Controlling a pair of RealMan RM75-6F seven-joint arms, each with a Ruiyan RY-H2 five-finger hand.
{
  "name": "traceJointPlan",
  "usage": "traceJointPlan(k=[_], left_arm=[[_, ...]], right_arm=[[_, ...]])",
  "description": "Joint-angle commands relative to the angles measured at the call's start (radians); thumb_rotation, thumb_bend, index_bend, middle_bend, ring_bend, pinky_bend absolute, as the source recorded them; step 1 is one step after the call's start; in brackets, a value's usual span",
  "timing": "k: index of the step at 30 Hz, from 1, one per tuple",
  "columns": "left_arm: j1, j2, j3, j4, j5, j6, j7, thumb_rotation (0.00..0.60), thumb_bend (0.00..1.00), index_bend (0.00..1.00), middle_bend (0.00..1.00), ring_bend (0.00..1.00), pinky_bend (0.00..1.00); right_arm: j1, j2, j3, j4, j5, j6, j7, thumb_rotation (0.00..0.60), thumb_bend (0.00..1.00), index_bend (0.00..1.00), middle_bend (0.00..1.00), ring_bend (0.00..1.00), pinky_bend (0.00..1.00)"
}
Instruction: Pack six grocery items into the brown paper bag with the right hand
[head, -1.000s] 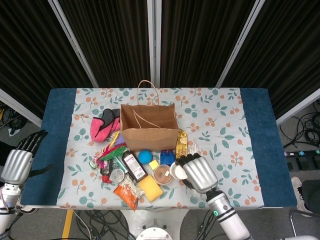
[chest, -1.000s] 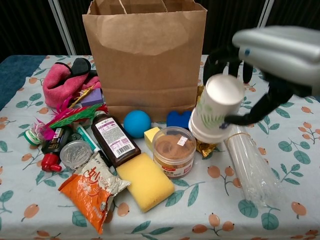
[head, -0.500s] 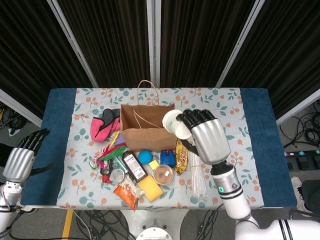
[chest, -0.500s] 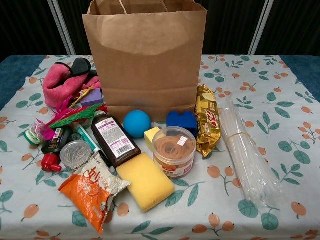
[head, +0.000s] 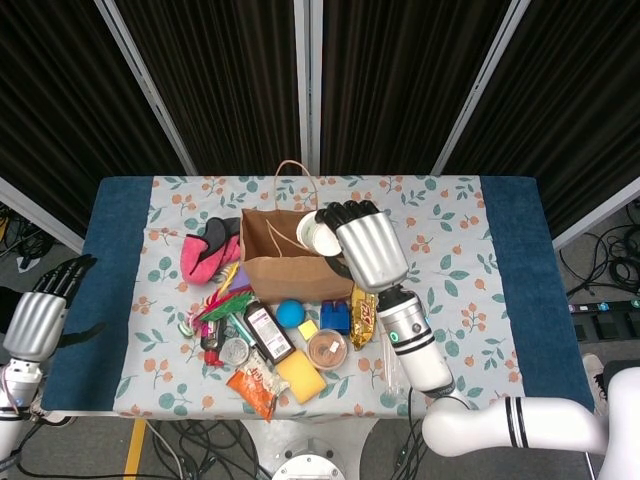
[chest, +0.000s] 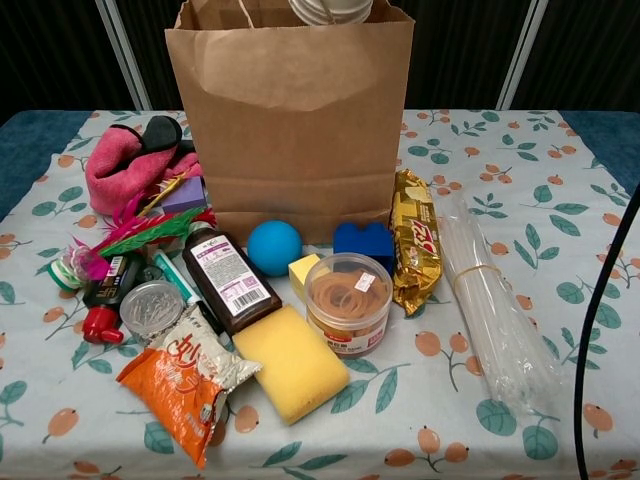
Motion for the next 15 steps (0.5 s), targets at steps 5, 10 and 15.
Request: traceJointPlan(k=[5, 10, 15], left_arm=[[0.000, 0.001, 0.001, -0.003, 0.001, 0.001, -0.002, 0.600, 0.14, 0.15, 0.20, 0.15, 0.23], [0.003, 0.003, 0.008, -0.020, 0.010, 0.007, 0.006, 0.600, 0.14, 0.15, 0.20, 0.15, 0.23], [0.008, 0.017, 0.009, -0.047, 0.017, 0.023, 0.024, 0.600, 0.14, 0.15, 0.20, 0.15, 0.23]], right_arm=[[-0.004, 0.049, -0.005, -0.039, -0.034, 0.007, 0.040, 0.600, 0.00, 0.14, 0.16, 0.08, 0.11], [-0.029, 0.106, -0.012, -0.101, -0.047, 0.030, 0.048, 0.600, 0.00, 0.13, 0.15, 0.07, 0.10], [-0.099, 0.196, -0.072, -0.213, -0.137, 0.066, 0.071, 0.600, 0.00, 0.13, 0.16, 0.07, 0.09]])
